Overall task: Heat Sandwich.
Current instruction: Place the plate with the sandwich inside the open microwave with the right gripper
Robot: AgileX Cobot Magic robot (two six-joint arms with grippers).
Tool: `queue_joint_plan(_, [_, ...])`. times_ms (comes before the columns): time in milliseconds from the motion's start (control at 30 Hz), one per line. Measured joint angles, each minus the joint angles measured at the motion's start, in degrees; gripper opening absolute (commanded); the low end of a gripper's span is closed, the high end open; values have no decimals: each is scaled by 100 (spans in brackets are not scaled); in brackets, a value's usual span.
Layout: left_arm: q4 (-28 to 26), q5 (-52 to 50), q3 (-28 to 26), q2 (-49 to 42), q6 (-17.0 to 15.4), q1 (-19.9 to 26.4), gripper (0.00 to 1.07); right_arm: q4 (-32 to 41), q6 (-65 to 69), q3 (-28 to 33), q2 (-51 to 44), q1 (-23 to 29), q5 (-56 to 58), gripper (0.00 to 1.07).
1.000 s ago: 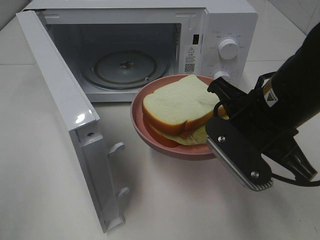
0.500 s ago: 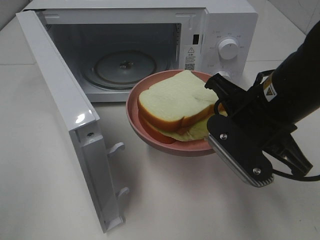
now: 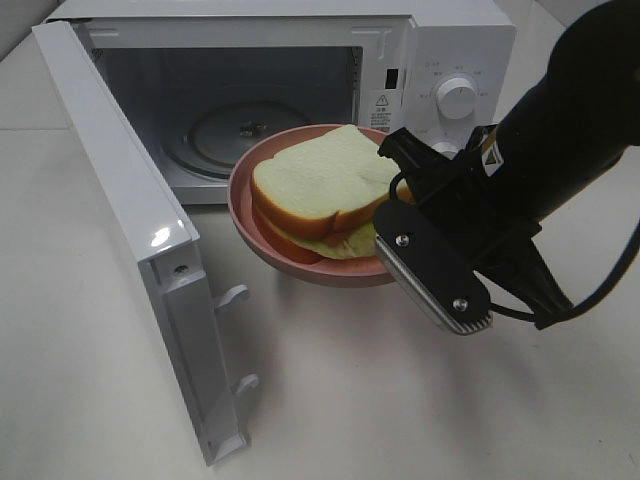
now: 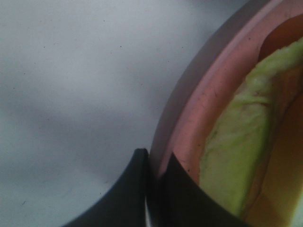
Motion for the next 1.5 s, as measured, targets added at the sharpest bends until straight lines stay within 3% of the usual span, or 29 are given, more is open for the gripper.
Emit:
queue_joint_plan(667, [0,0,0,0,0,0,101,201,-241,-985,1037,195,-11,0])
queue_joint_plan(1500, [0,0,0,0,0,0,101,92,338,-2699,2235,195,561,1])
